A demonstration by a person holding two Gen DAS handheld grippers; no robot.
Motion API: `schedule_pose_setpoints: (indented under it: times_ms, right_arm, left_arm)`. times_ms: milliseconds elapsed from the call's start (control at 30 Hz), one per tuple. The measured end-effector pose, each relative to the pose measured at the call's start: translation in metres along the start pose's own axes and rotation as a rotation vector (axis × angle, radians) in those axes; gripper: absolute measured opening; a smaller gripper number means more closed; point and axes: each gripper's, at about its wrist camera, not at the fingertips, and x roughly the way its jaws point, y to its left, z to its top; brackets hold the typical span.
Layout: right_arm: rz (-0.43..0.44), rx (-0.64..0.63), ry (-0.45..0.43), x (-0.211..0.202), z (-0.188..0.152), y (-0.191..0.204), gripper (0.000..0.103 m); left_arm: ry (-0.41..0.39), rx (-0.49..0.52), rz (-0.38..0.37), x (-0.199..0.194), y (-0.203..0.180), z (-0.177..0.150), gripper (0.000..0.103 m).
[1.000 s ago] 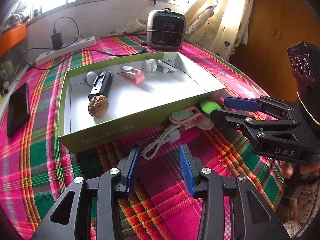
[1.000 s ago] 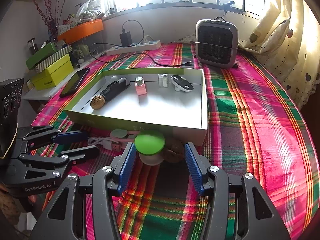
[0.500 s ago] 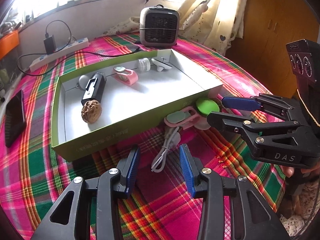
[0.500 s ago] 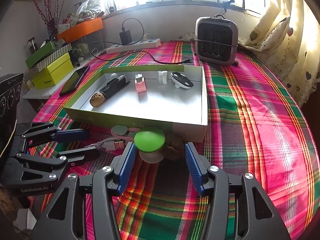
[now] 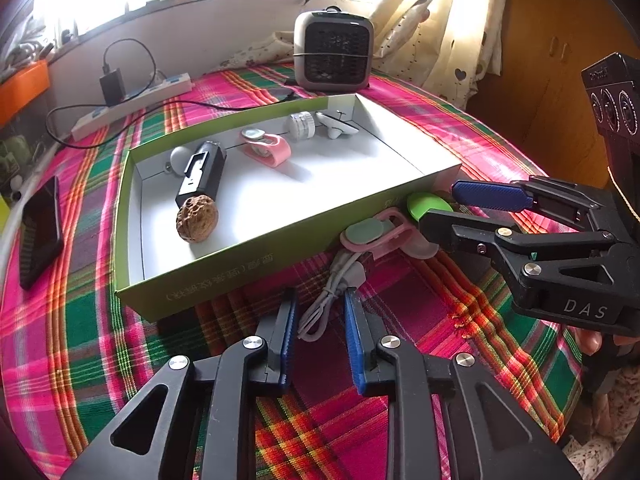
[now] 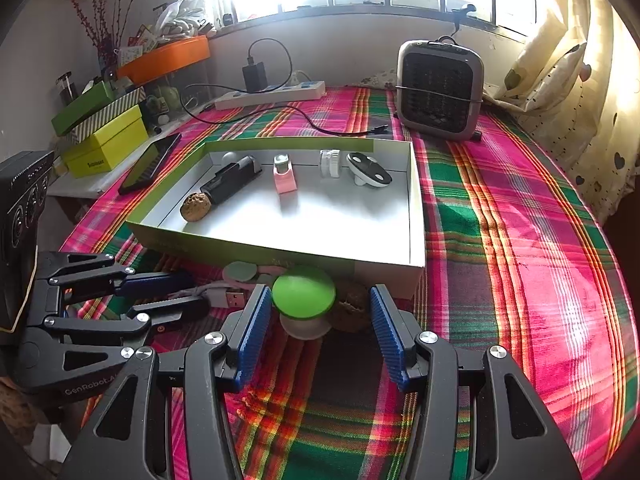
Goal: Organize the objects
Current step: 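Close the right tool on the green-topped white knob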
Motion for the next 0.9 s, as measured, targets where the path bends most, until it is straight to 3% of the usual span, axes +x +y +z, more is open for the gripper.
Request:
schedule_pose_setpoints:
  times_ms: [100, 367, 567, 900]
  right_arm:
    - [0.002, 0.001, -0.007, -0.001, -0.001, -0.001, 0.052]
    - [0.009, 0.020, -0.022, -0.005, -0.002, -0.002, 0.052]
    - [0.038, -0.016, -0.028, -0.001, 0.002, 0.007, 0.052]
    - [-0.014, -0.125, -0.012, 0.006, 0.005, 0.022, 0.052]
  left_arm:
    - [-0.004, -0.003, 0.011, -0.002, 0.002, -0.003, 0.015]
    - [-0.006, -0.040, 0.014, -0.007, 0.009, -0.008, 0.014]
    - [-0.006, -0.074, 0.027, -0.010, 0.015, -0.011, 0.013]
    - [-0.007, -0.077, 0.027, -0.010, 0.016, -0.011, 0.013]
